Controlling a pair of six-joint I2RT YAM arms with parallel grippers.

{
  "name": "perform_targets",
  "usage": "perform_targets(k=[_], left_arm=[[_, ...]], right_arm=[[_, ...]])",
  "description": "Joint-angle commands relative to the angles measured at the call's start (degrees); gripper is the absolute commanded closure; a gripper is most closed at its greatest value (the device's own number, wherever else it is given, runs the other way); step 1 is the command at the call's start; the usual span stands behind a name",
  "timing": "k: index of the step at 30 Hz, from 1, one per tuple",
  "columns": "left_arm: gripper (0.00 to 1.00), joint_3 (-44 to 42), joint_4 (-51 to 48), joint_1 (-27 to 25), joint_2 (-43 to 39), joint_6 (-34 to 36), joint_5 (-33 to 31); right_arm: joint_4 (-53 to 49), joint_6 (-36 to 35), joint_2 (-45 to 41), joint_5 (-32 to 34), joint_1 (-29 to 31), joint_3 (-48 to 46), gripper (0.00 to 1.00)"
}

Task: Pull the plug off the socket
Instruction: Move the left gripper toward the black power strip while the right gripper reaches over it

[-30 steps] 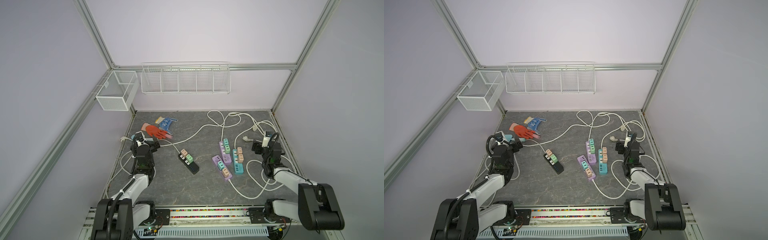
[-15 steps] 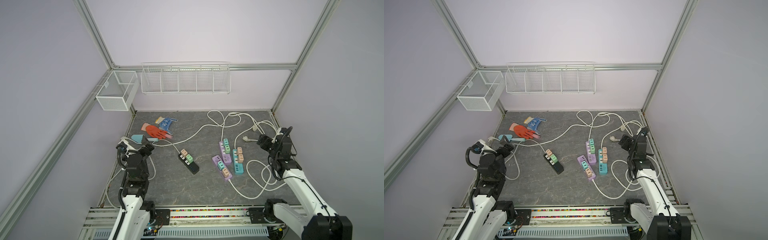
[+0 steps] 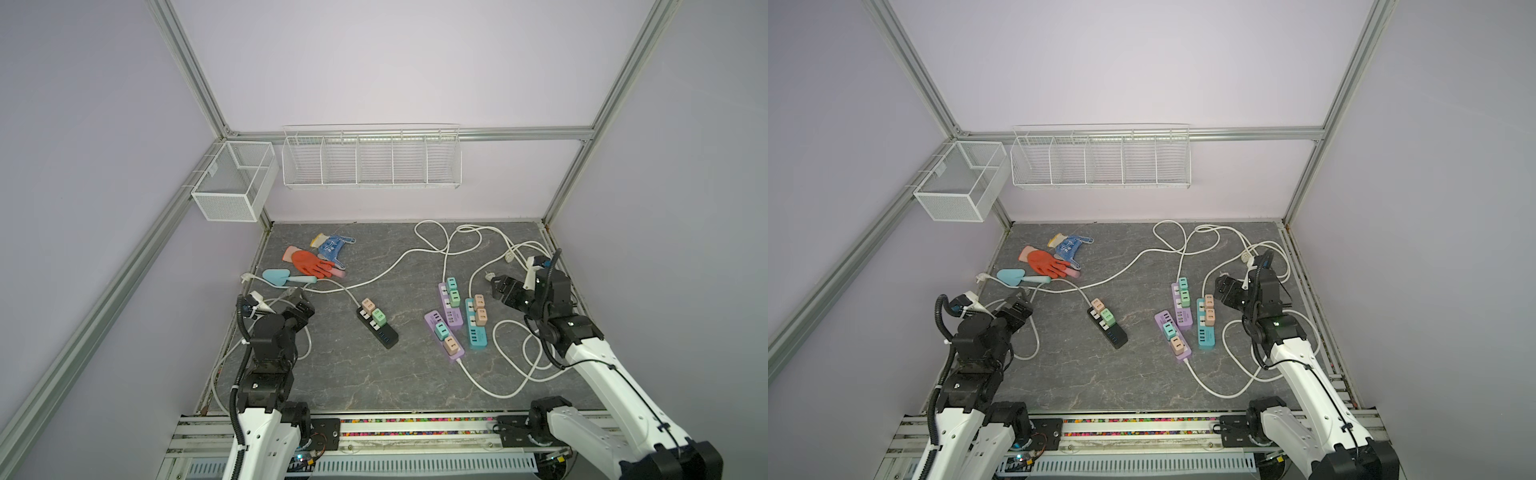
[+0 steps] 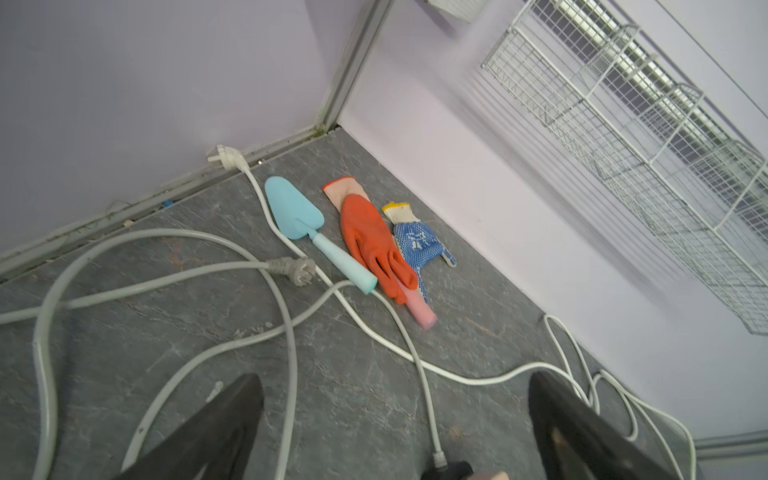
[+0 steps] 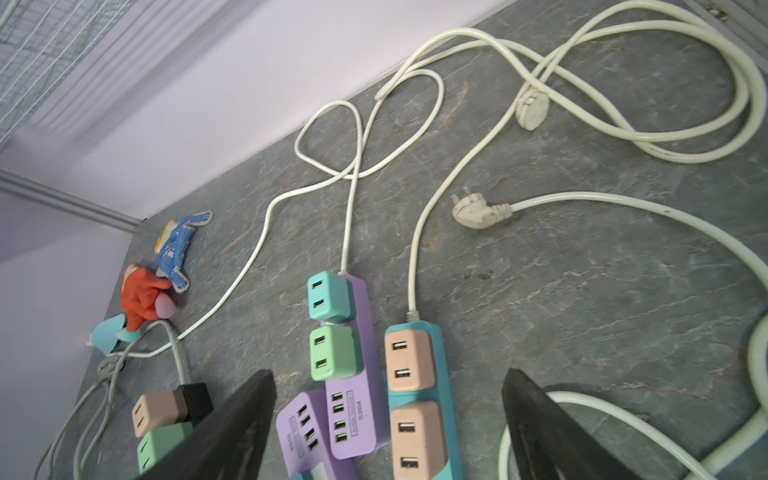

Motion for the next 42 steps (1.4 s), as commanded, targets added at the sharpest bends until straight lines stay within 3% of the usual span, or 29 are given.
perform_targets(k=[1,9,14,24,35,42], left_arm=[[0.0,2.5,-6.1,0.0,-0.3,-2.8,7.7],[0.03,1.8,-11.0,-2.6,1.7,-5.8,16.0],[0.06,0.7,-11.3,-7.7,3.9,-8.1,15.6],[0.23,-4.5,-3.6,-14.2,9.0,-14.0,17.3],[0.3,-7.4,4.0,-20.5,15.1,-17.2,16.9],[0.37,-8.0,12.6,-22.0,23.8,-18.1,17.6]], right_arm=[[-3.6,-1.5,2.6,-1.4,4.7,2.2,0.12],[-10.1,-7.1,11.0,1.9,18.0,12.0,0.12],[-11.8,-8.8,17.6,2.2,25.7,17.1,0.12],[-10.2,-11.4,31.0,4.0,38.7,23.9,0.12],[-6.9,-14.5,41.9,3.4,43.3,28.3,0.08],[-5.3,-15.6,46.2,5.3,45.2,31.6,0.01]])
